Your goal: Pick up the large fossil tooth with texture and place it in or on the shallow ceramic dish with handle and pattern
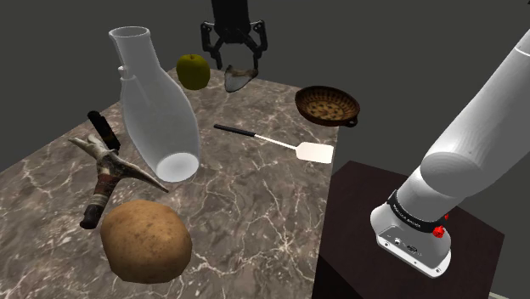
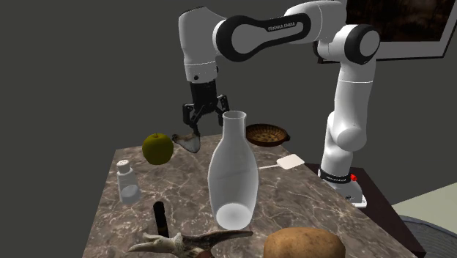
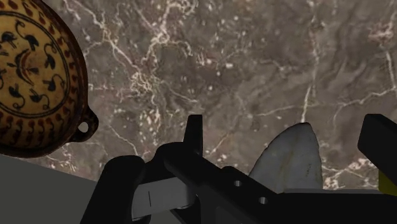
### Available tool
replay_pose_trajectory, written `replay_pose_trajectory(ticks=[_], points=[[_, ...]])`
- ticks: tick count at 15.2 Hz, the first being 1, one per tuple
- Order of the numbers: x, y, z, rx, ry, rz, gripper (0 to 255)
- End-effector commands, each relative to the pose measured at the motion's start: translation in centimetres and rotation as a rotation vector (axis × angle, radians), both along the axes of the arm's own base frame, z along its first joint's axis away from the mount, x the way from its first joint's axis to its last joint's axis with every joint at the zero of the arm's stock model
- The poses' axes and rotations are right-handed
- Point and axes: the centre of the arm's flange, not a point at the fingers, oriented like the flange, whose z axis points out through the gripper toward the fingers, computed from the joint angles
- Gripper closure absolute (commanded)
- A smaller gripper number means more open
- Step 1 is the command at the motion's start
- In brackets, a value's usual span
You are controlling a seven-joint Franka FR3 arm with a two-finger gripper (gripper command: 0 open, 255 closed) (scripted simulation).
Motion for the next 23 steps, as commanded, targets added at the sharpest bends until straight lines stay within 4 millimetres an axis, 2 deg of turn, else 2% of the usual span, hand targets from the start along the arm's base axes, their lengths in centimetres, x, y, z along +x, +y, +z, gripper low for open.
replay_pose_trajectory(ticks=[1,2,11,12,19,23], points=[[0.0,0.0,0.0,0.0,0.0,0.0,0],[0.0,0.0,0.0,0.0,0.0,0.0,255],[0.0,0.0,0.0,0.0,0.0,0.0,255],[0.0,0.0,0.0,0.0,0.0,0.0,0],[4.0,-3.6,-4.6,-0.008,-0.2,-0.032,0],[4.2,-3.8,-6.2,-0.008,-0.201,-0.032,0]])
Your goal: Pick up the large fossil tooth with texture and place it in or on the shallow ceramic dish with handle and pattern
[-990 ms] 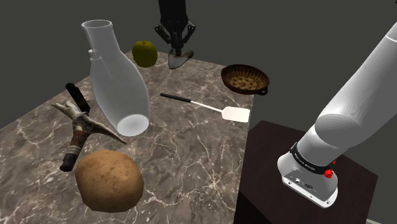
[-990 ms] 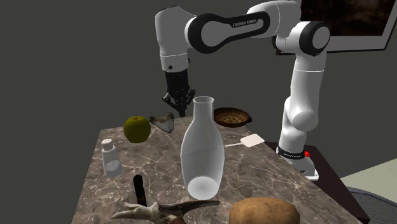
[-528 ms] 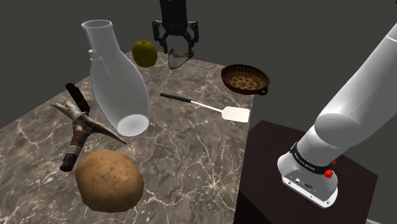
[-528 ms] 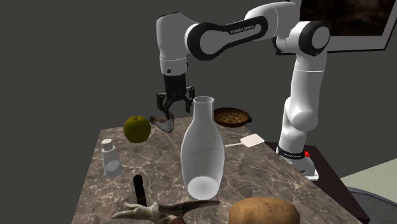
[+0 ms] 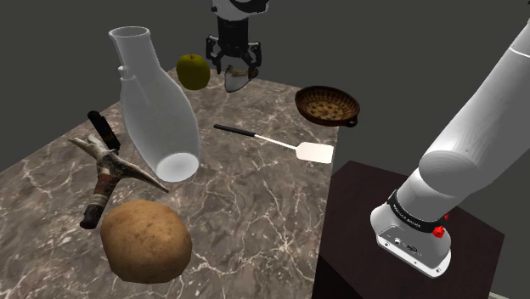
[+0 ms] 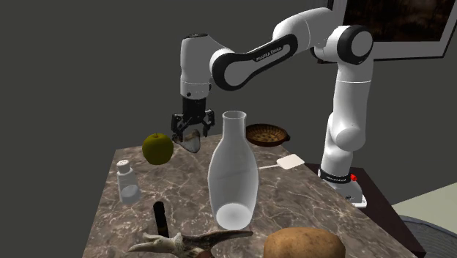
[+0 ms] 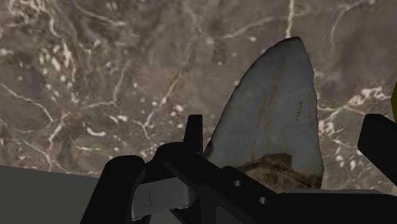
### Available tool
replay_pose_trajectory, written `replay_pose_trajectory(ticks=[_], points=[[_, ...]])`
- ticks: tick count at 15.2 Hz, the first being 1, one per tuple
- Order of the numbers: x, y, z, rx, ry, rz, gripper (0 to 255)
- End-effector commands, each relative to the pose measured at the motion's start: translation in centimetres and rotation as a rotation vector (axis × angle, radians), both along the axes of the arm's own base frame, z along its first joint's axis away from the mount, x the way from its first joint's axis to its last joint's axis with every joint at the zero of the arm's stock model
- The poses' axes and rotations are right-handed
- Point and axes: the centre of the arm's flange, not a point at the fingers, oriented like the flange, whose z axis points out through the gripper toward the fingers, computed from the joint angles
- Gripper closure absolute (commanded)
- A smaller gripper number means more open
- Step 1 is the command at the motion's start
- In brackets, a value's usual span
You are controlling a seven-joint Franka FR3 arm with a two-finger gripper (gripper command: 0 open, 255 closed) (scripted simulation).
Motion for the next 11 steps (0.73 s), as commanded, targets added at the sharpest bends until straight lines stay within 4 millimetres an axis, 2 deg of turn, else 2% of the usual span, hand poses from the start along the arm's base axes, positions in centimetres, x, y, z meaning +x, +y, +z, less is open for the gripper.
replay_pose_trajectory(ticks=[1,4,11], points=[[0.2,-0.1,-1.0,0.0,-0.003,0.0,0],[0.5,-0.3,-2.9,0.0,-0.003,0.0,0],[0.5,-0.3,-2.9,0.0,-0.003,0.0,0]])
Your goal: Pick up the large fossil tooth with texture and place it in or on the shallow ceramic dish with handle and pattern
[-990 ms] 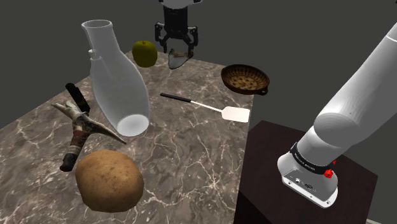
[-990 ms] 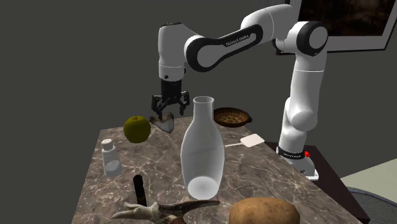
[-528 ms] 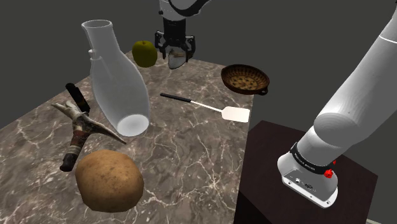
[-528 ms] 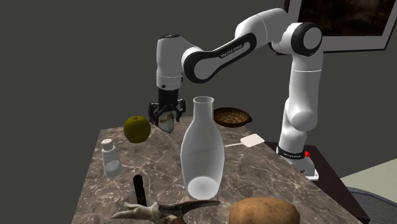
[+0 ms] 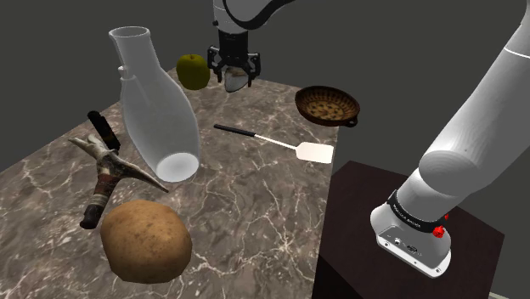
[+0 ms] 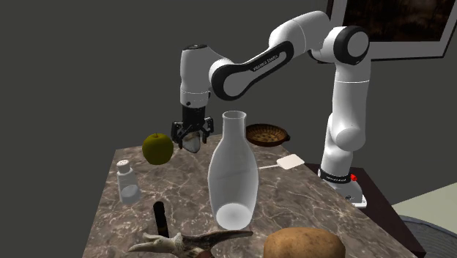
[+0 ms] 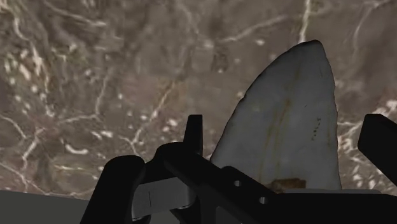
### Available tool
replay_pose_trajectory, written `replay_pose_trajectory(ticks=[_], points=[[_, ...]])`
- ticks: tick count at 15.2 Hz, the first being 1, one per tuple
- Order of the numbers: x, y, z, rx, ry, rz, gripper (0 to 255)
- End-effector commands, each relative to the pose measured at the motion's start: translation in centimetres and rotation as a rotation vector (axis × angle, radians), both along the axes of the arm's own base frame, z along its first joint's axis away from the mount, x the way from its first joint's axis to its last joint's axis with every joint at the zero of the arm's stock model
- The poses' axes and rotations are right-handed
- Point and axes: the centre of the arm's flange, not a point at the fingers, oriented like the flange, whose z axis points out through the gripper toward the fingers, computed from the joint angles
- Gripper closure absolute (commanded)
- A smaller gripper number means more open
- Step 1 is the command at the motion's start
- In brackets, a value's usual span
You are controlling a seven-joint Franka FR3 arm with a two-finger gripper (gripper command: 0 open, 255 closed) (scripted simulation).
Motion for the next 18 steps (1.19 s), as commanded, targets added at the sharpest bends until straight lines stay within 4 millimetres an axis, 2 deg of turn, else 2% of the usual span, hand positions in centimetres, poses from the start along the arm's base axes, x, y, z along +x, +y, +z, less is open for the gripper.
replay_pose_trajectory(ticks=[1,2,11,18], points=[[0.0,0.0,0.0,0.0,0.0,0.0,0],[0.0,0.0,0.0,0.0,0.0,0.0,255],[0.0,0.0,0.0,0.0,0.0,0.0,255],[0.0,0.0,3.7,0.0,0.0,0.0,255]])
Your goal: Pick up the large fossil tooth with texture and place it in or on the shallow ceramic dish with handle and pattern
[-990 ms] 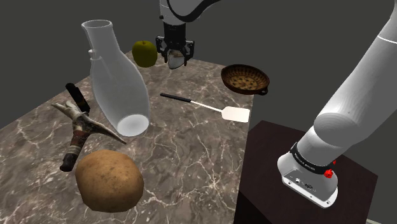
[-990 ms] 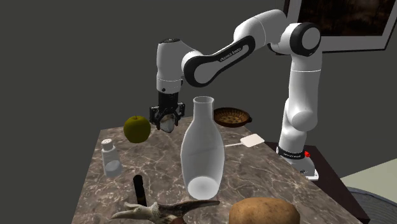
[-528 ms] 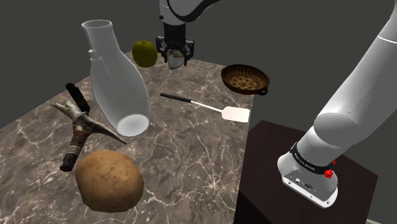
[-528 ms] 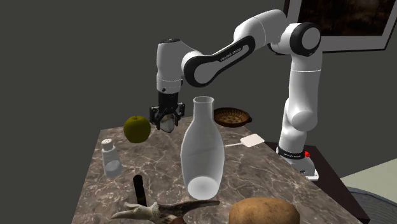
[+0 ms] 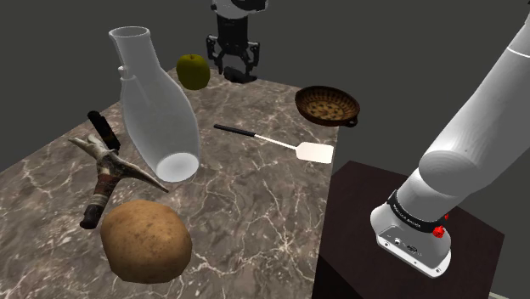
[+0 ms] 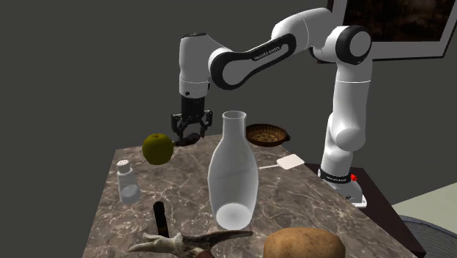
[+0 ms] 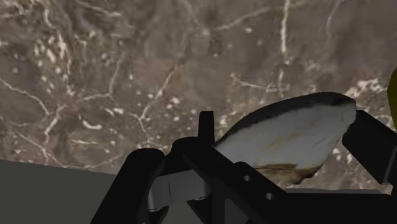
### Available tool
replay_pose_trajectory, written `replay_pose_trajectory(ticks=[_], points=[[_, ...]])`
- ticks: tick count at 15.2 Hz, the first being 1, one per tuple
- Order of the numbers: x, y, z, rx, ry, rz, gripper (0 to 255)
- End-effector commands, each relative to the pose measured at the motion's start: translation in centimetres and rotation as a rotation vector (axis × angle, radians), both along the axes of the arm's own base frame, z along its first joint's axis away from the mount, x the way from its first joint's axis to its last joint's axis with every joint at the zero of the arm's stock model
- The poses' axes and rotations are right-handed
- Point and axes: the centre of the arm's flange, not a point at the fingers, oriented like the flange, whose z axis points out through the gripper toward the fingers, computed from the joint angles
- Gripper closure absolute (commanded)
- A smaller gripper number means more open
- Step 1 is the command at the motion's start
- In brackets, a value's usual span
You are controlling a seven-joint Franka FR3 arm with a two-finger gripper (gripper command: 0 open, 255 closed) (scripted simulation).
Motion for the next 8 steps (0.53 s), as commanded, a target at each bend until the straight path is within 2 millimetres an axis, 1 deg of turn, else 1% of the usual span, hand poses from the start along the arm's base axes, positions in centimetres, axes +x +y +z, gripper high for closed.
replay_pose_trajectory(ticks=[1,8], points=[[0.0,0.0,1.0,0.0,0.0,0.0,255],[0.0,0.0,4.7,0.0,0.0,0.0,255]])
